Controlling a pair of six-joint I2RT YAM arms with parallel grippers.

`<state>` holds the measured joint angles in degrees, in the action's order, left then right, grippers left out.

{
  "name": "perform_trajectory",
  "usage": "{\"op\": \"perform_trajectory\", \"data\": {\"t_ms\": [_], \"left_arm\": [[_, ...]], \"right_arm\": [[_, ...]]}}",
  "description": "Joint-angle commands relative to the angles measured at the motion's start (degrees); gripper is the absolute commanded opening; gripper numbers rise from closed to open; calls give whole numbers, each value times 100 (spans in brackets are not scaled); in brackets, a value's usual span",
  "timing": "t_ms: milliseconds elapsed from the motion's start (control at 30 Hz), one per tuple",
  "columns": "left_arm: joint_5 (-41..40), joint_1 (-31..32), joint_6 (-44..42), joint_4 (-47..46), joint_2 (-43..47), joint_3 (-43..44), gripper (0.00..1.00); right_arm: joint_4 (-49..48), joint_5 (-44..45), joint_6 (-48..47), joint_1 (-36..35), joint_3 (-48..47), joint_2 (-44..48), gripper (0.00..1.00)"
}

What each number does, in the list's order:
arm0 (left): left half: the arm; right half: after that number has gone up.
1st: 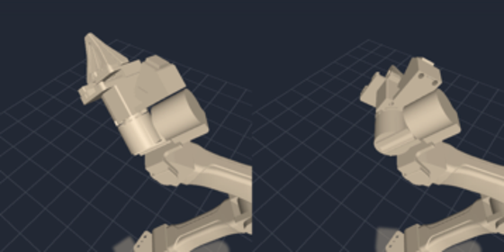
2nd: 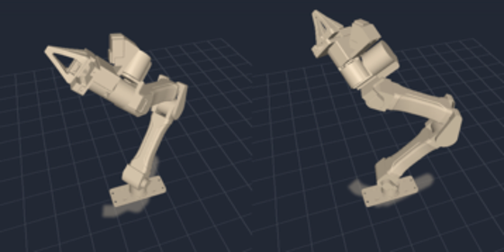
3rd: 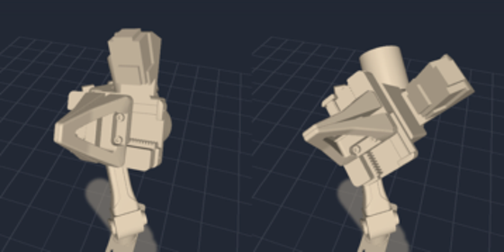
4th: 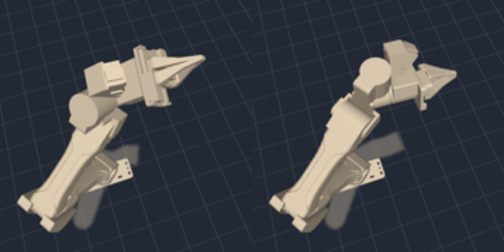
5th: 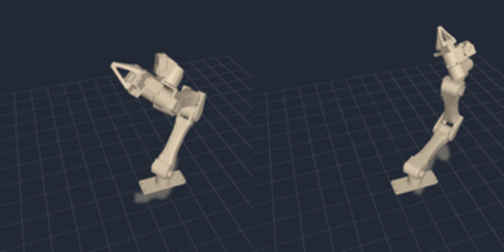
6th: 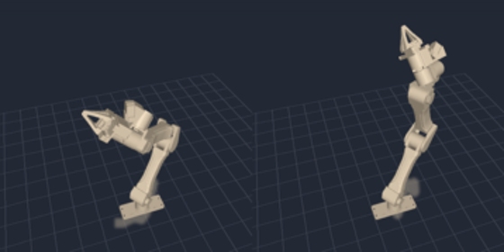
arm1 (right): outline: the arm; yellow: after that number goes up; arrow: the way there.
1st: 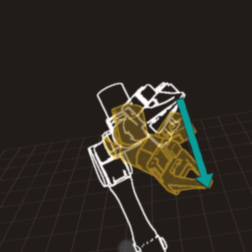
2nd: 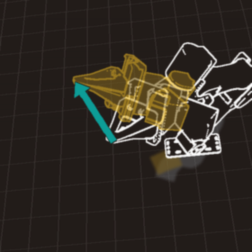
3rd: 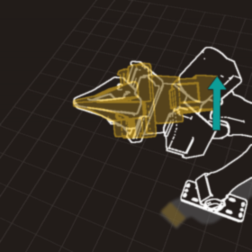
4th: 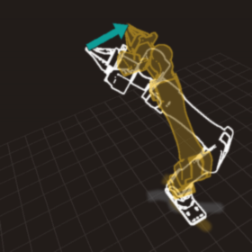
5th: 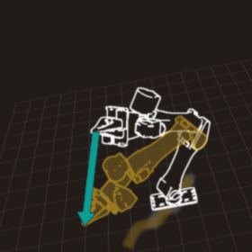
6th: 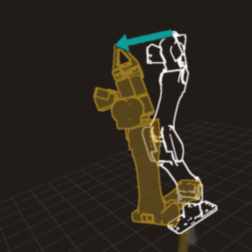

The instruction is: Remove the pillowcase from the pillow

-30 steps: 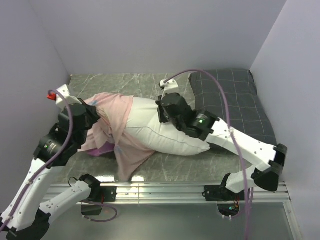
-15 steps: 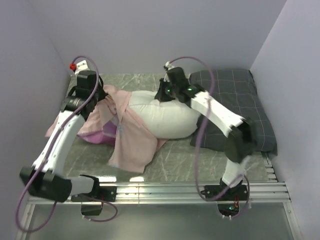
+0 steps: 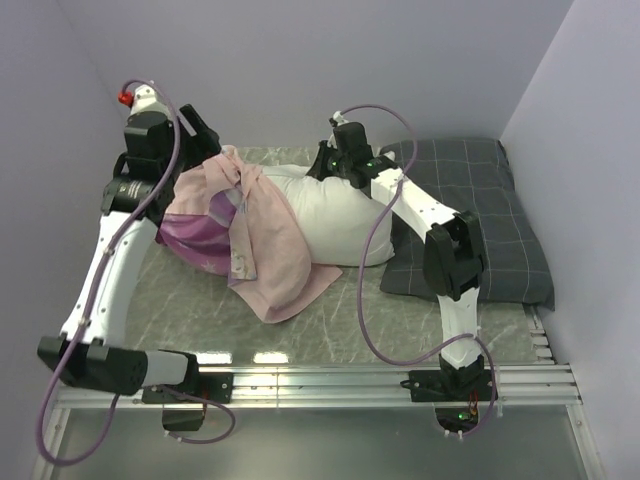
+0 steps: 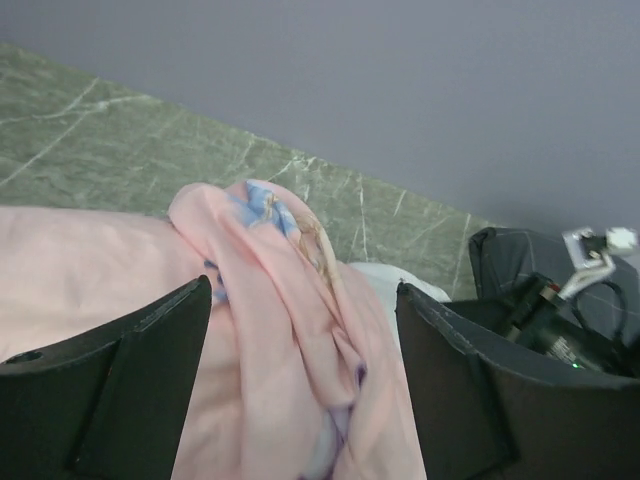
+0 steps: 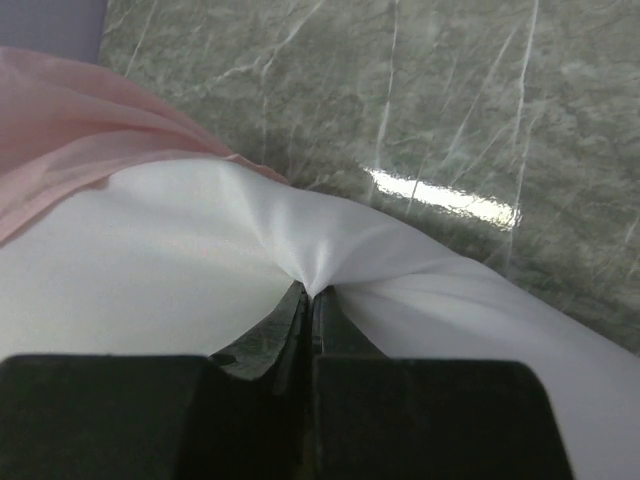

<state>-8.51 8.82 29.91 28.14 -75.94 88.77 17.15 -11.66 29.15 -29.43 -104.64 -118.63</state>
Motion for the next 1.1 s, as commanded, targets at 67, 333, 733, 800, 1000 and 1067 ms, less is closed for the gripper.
{"op": "perform_trajectory", "data": {"t_ms": [67, 333, 733, 800, 1000, 1067], "left_arm": [[-721, 356, -258, 666, 877, -140, 80], [-424, 779, -47, 220, 1801, -2240, 80], [-2006, -114, -134, 359, 958, -1601, 0], [-1874, -1194, -170, 332, 1099, -1294, 1], [-1479, -2525, -3, 562, 1038, -493, 0], [-971, -2525, -117, 430, 985, -588, 0]], "right_arm": [[527, 217, -120, -63, 189, -267, 0], [456, 287, -128, -72, 242, -46, 0], [439, 261, -172, 42, 603, 322, 0], [421, 235, -155, 191, 725, 463, 0], [561, 156, -164, 605, 849, 595, 0], [649, 129, -207, 667, 761, 508, 0]]}}
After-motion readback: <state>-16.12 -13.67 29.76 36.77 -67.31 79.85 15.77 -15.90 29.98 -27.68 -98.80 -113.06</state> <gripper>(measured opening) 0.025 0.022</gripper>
